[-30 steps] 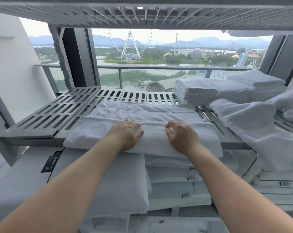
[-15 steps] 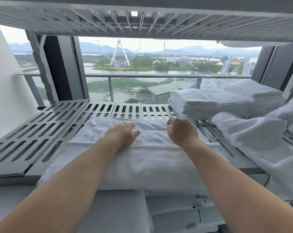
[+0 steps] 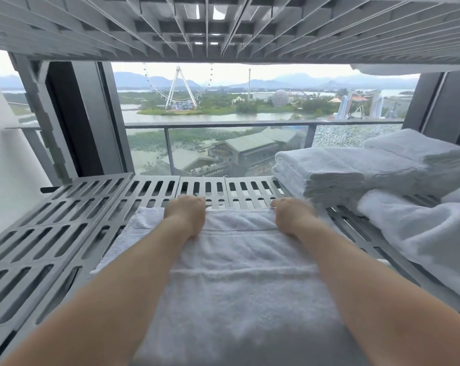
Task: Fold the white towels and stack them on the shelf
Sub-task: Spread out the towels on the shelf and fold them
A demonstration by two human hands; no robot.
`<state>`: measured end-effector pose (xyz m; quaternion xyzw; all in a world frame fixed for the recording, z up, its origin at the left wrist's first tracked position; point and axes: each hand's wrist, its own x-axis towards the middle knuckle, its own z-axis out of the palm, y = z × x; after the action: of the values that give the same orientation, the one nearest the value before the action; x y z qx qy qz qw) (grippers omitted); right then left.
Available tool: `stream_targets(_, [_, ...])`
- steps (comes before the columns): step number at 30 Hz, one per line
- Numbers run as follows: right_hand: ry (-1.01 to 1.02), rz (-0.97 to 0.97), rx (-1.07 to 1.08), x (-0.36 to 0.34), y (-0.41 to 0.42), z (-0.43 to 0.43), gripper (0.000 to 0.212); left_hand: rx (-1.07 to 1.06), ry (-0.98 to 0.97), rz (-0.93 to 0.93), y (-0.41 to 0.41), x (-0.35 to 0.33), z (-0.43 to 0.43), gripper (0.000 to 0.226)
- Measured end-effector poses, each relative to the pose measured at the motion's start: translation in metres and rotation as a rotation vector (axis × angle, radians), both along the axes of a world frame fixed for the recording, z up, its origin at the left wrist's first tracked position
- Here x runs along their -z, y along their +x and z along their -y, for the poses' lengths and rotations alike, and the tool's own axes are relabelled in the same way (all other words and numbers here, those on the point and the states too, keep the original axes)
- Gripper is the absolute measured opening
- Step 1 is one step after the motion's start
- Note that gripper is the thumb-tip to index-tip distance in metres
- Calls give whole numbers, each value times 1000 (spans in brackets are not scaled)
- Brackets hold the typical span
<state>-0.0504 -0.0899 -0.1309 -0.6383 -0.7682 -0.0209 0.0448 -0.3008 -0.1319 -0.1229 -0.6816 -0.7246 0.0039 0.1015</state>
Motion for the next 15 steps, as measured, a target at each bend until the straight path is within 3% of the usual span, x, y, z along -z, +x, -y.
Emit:
stream_targets(4, [43, -22, -23, 3, 1, -5, 43, 10, 9, -32, -7, -2, -12, 26])
stream_targets(9, [11, -127, -13, -1, 7, -11, 36, 67, 14, 6, -19, -11, -17, 34])
stream_targets(15, [57, -112, 86, -9, 2, -21, 34, 83, 147, -58, -20, -14, -34, 21])
